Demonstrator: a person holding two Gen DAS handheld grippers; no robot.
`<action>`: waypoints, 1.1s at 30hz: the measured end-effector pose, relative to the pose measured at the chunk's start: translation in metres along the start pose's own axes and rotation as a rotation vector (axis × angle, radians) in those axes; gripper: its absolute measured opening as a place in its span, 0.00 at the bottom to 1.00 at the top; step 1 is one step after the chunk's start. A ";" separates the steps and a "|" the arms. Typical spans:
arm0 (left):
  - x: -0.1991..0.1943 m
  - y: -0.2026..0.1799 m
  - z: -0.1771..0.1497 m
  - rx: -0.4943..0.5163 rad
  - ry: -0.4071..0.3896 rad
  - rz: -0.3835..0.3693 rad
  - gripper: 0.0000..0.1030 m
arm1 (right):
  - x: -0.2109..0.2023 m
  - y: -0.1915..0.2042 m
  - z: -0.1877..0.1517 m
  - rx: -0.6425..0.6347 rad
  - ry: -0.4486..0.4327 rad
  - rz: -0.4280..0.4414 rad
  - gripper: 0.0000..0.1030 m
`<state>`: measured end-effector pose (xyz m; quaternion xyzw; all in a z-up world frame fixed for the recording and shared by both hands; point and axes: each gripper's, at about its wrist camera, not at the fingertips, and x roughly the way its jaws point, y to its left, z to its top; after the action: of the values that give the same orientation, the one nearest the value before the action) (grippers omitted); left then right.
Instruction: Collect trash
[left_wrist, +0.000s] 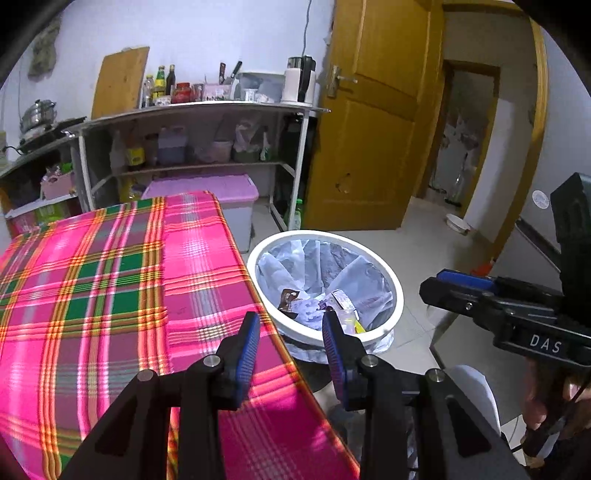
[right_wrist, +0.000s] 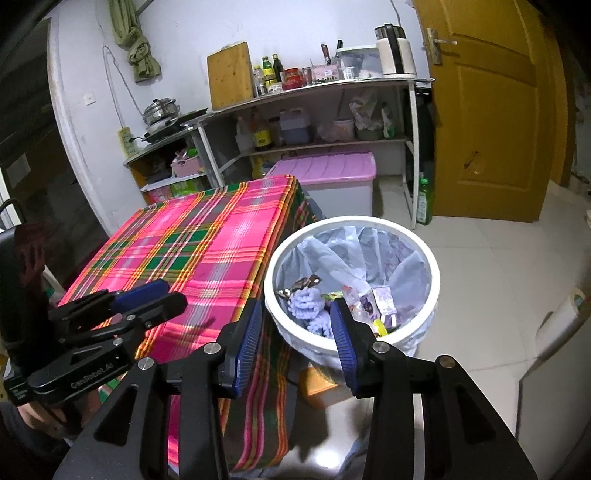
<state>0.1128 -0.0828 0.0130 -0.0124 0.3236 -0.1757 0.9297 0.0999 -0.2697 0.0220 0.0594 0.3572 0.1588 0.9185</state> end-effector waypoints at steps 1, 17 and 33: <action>-0.003 0.000 -0.002 -0.001 -0.005 0.005 0.34 | -0.001 0.002 -0.004 -0.003 -0.002 -0.005 0.39; -0.042 -0.007 -0.033 0.001 -0.038 0.075 0.34 | -0.021 0.029 -0.041 -0.062 -0.009 -0.019 0.39; -0.068 -0.019 -0.040 0.006 -0.076 0.109 0.34 | -0.038 0.040 -0.048 -0.084 -0.041 -0.024 0.39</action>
<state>0.0327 -0.0746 0.0243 0.0016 0.2875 -0.1251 0.9496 0.0311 -0.2450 0.0195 0.0198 0.3320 0.1616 0.9291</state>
